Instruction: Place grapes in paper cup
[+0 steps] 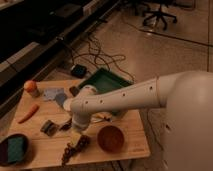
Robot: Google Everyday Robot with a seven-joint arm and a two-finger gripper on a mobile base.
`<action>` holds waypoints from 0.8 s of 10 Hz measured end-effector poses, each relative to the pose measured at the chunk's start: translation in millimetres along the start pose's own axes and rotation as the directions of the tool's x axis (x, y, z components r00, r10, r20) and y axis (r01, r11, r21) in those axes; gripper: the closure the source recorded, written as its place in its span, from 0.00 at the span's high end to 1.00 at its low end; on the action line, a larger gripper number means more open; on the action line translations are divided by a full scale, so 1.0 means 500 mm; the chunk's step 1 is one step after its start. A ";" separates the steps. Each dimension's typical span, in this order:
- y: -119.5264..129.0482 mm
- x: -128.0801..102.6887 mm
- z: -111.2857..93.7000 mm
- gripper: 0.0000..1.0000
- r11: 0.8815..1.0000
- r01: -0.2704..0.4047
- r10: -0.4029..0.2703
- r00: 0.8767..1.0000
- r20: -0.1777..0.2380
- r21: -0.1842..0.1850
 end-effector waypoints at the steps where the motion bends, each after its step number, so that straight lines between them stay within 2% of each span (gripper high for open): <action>1: 0.010 -0.004 0.016 0.80 1.000 0.026 -0.026 1.000 0.012 -0.007; 4: 0.016 -0.001 0.039 0.80 0.997 0.071 -0.071 0.997 0.013 -0.004; 7: 0.016 0.023 0.087 0.79 0.995 0.083 -0.082 0.996 0.016 -0.056; 8: 0.017 0.032 0.099 0.75 0.994 0.078 -0.076 0.997 0.021 -0.076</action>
